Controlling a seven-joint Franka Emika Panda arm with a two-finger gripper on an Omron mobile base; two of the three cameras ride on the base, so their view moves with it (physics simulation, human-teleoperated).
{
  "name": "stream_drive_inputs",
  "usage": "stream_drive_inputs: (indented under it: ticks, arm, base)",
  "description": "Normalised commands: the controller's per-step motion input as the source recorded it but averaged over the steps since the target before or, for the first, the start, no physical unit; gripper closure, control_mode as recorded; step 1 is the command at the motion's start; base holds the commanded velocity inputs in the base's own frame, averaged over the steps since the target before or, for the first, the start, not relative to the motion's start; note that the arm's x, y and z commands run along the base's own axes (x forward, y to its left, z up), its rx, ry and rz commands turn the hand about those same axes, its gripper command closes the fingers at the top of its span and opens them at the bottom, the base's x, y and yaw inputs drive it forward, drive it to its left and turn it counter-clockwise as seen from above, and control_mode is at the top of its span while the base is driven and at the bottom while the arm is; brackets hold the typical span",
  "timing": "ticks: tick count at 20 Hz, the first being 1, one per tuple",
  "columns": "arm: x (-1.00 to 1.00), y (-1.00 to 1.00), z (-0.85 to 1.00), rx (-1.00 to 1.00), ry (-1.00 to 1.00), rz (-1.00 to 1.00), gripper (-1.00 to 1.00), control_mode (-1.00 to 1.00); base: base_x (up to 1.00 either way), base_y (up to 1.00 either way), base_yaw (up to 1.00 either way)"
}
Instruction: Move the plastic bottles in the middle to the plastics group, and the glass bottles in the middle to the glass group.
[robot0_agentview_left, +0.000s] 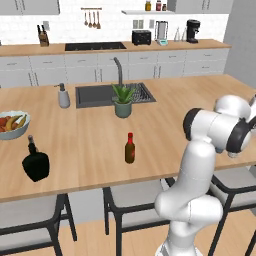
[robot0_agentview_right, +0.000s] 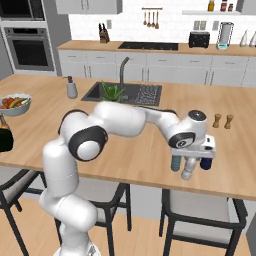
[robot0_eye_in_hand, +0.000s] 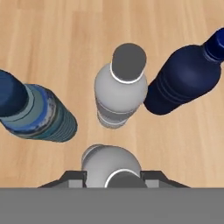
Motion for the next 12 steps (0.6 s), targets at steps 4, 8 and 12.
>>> stream_drive_inputs:
  ticks: [4, 8, 12]
  arm:
    - [0.13, 0.1, -0.33, 0.0, 0.19, -0.01, 1.0, -1.0]
    - [0.0, -0.02, -0.36, 0.0, 0.14, 0.0, 1.0, -1.0]
    - [-0.04, -0.01, -0.45, 0.0, 0.12, 0.0, 1.0, -1.0]
  base:
    - [0.0, 0.0, 0.0]
    - [0.0, 0.0, 0.0]
    - [0.0, 0.0, 0.0]
